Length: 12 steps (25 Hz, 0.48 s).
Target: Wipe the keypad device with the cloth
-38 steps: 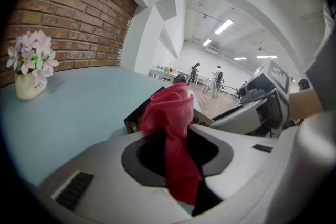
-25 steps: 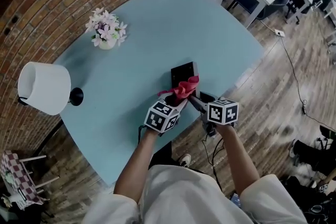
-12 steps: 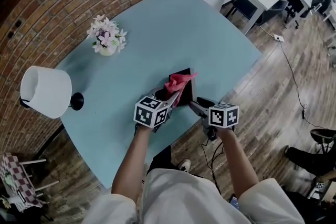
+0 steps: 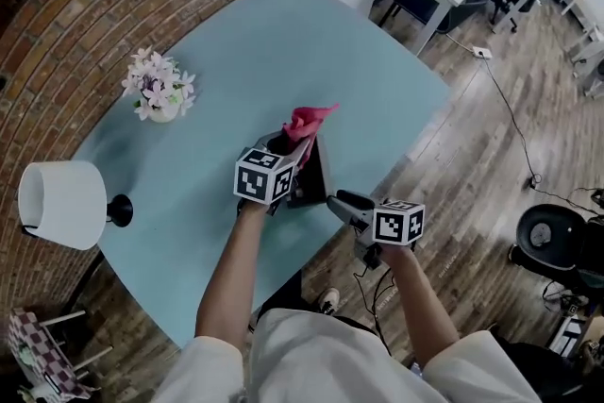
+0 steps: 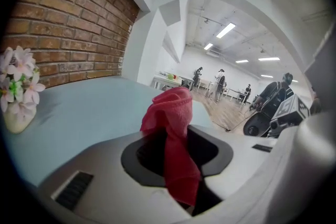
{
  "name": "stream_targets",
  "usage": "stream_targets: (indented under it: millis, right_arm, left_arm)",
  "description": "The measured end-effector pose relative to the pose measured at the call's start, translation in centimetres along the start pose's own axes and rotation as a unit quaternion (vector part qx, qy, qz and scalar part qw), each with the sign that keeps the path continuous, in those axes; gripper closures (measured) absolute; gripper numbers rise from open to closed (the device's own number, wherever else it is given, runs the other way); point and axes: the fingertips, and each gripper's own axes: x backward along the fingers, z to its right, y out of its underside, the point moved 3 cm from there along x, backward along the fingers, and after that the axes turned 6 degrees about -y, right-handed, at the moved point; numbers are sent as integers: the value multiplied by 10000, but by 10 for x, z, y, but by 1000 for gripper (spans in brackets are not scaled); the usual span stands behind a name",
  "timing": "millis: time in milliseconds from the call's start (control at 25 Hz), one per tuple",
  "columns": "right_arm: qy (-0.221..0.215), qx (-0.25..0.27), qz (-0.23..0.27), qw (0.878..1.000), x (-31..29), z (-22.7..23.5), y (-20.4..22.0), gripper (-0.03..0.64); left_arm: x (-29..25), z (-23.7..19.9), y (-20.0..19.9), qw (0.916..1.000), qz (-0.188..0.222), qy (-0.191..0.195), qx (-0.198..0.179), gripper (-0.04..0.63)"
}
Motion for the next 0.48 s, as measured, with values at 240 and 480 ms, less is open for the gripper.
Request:
stream_targets:
  millis: [240, 480]
  right_arm:
    - [-97, 130, -81, 9998, 1, -1, -2, 447]
    - [-207, 358, -295, 9987, -2, -3, -3, 446]
  left_arm:
    - [-17, 15, 2, 9994, -122, 239, -237, 459]
    - [-15, 28, 7, 9960, -348, 495, -659, 459]
